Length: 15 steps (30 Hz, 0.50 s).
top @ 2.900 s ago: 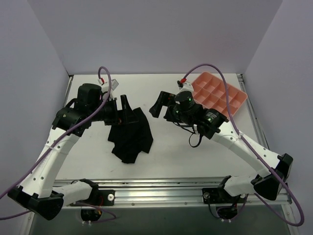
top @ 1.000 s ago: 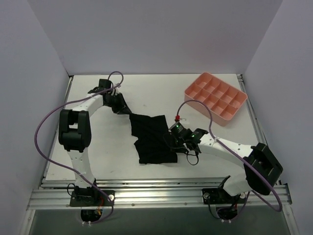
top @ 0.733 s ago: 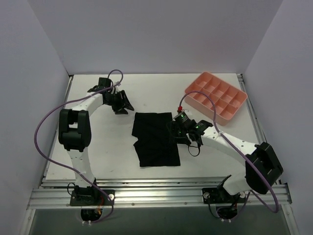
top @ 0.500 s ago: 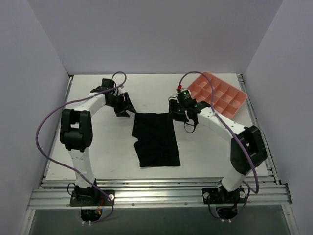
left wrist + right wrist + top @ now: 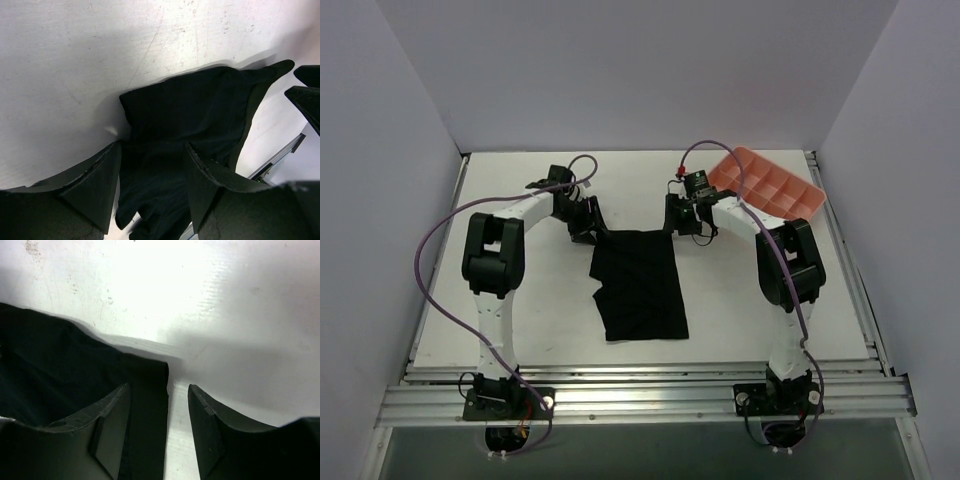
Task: Roll the underwear
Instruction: Fold the underwear
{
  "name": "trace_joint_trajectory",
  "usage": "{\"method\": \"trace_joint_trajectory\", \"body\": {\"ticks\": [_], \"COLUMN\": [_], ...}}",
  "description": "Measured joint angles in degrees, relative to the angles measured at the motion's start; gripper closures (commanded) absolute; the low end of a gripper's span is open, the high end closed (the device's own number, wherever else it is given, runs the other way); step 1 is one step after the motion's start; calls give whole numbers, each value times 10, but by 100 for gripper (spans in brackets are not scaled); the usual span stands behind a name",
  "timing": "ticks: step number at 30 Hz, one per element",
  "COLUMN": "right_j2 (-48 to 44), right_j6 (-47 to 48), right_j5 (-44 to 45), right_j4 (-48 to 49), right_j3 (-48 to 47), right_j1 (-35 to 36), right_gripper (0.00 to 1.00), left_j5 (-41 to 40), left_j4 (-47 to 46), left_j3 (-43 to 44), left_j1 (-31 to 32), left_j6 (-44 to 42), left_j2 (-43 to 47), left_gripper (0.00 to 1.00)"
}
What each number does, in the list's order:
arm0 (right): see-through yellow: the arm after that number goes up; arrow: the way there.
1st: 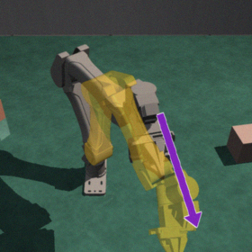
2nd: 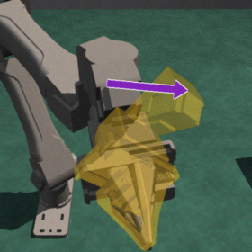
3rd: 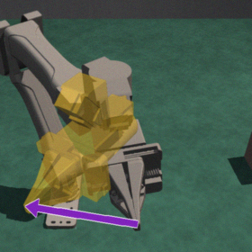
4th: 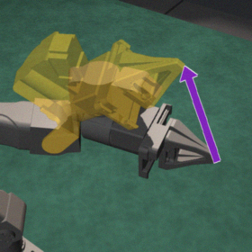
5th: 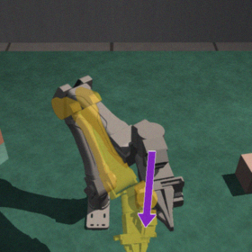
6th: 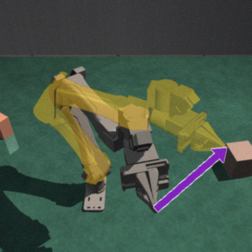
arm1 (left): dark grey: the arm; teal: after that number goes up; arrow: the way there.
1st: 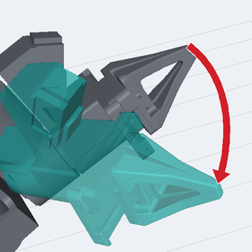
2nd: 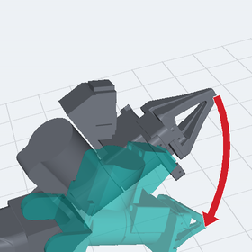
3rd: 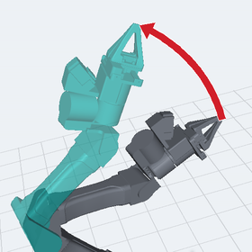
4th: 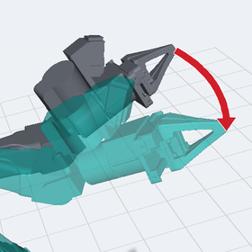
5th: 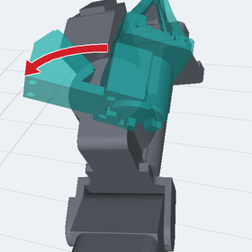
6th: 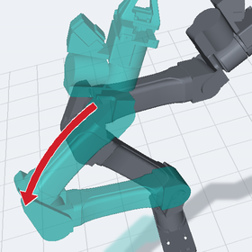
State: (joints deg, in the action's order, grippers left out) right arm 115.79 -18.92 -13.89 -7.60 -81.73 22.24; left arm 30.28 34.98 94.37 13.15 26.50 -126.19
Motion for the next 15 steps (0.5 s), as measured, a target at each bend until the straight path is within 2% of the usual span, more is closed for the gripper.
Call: {"method": "trace_joint_trajectory", "body": {"ticks": [8, 10, 11, 12, 13, 14, 15], "right_j2": [43, 58, 64, 69, 72, 73, 75], "right_j6": [14, 17, 20, 22, 24, 26, 28], "right_j5": [-27, -32, -33, -34, -34, -34, -34], "right_j4": [18, 22, 24, 26, 28, 27, 27], "right_j3": [-28, -47, -54, -59, -61, -64, -66], "right_j1": [-1, -1, -1, -1, -1, -2, -3], "right_gripper": [64, 73, 80, 85, 90, 100, 100], "left_j5": [-1, 0, 0, -1, -1, -2, -4], "left_j4": [-10, -9, -9, -10, -10, -9, -9], "left_j3": [8, 29, 42, 54, 64, 71, 73], "left_j1": [0, 0, 0, 0, 0, 0, 0], "left_j6": [-1, 0, 0, 1, 0, -1, -1], "left_j2": [-6, -20, -28, -37, -44, -50, -52], "left_gripper": [44, 50, 54, 62, 67, 72, 79]}}
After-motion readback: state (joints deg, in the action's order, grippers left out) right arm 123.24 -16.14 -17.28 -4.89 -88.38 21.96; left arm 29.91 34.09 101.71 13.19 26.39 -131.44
